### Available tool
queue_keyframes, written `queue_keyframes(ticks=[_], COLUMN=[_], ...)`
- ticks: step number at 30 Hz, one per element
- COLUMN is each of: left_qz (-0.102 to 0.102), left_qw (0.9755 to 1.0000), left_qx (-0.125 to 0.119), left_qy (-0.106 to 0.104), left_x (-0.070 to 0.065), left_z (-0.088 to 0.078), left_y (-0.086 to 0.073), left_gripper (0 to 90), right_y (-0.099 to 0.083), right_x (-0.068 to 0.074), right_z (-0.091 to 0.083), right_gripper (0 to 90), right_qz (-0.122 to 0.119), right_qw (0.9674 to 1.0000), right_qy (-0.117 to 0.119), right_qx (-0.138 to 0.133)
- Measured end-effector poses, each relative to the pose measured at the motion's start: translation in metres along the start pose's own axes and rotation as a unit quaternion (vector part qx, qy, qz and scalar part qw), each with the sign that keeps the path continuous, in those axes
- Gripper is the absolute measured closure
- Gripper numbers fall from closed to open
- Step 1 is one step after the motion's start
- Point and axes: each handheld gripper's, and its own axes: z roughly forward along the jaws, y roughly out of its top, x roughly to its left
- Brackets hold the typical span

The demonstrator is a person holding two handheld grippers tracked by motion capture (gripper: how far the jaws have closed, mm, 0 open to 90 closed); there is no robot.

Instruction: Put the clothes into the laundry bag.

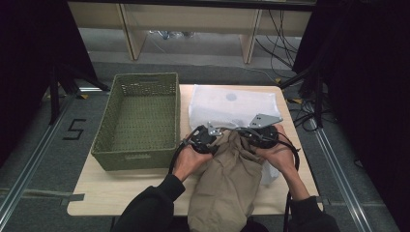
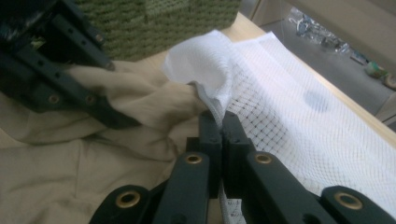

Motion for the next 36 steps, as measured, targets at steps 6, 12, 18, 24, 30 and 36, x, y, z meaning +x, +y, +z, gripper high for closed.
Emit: queue_keyframes(ticks=[6, 12, 18, 24, 30, 36], left_qz=[-0.034, -0.040, -0.014, -0.009, -0.021, -0.017], left_qw=[0.9990, 0.9985, 0.9999, 0.9984, 0.9966, 0.9982], left_qx=[-0.027, 0.029, 0.004, 0.041, 0.072, 0.056], left_qy=[-0.006, -0.022, 0.007, 0.038, 0.035, -0.008], left_x=[-0.002, -0.017, -0.018, -0.013, -0.011, -0.008], left_z=[-0.008, 0.022, -0.033, -0.061, -0.036, -0.008], left_y=[0.020, 0.008, 0.005, -0.017, -0.034, -0.042], left_gripper=[75.8, 44.3, 25.2, 19.3, 18.1, 53.7], right_y=[0.009, 0.000, -0.003, -0.003, -0.003, -0.004], right_x=[0.001, 0.000, -0.003, -0.004, -0.002, 0.000], right_z=[-0.013, -0.008, -0.009, -0.009, -0.007, -0.005], right_gripper=[90.0, 90.0, 90.0, 90.0, 90.0, 90.0], right_qz=[-0.005, 0.008, 0.012, -0.003, 0.006, 0.002], right_qw=[0.9998, 1.0000, 0.9999, 1.0000, 1.0000, 1.0000], right_qy=[-0.007, -0.005, -0.001, -0.002, 0.002, 0.004], right_qx=[-0.016, 0.001, 0.001, -0.002, 0.005, 0.007])
